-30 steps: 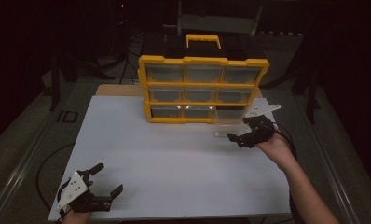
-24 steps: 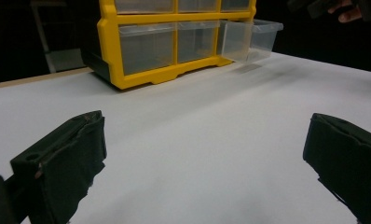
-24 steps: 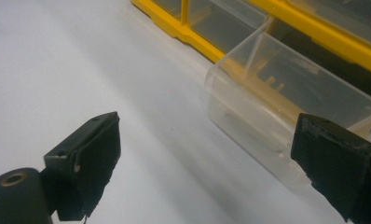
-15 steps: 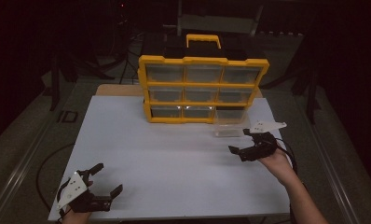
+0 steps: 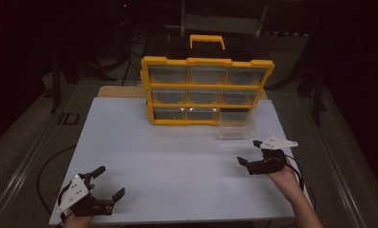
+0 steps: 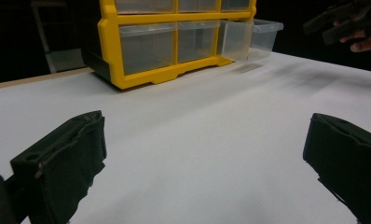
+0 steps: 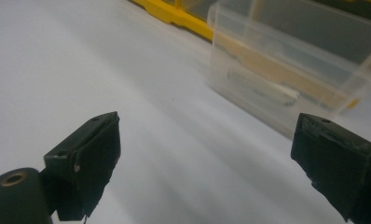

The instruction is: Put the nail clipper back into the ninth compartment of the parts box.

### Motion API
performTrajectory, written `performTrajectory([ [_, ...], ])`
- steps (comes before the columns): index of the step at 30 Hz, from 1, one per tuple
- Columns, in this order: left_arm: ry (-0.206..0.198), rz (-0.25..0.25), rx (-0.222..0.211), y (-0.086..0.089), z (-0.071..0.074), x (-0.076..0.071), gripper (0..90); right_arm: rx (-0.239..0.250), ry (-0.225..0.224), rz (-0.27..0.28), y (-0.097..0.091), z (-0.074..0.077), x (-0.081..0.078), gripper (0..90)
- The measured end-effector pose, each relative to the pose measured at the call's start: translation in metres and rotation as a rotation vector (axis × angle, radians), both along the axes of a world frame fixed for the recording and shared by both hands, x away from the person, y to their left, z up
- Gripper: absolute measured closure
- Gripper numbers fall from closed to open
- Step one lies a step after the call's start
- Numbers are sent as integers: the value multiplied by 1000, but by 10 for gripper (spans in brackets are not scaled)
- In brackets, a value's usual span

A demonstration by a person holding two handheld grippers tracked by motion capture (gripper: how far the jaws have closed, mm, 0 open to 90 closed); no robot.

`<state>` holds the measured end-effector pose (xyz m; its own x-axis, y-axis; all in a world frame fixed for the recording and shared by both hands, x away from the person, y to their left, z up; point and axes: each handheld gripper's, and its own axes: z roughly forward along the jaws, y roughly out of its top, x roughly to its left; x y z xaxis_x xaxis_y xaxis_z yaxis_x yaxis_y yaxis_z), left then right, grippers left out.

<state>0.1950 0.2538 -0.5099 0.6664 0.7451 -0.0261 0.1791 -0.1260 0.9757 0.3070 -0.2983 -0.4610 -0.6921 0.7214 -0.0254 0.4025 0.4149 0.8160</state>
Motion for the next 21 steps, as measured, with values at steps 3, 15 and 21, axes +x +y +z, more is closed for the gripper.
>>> performTrajectory([
  [3,2,0,-1,0,0,0,5,-19,-6,-24,-1,-6,-5,85],
  [15,0,-1,2,0,0,0,5,-11,-33,-91,-2,-33,-20,85],
  [21,2,-2,2,0,0,0,5,-25,-31,-107,-3,-43,-22,85],
])
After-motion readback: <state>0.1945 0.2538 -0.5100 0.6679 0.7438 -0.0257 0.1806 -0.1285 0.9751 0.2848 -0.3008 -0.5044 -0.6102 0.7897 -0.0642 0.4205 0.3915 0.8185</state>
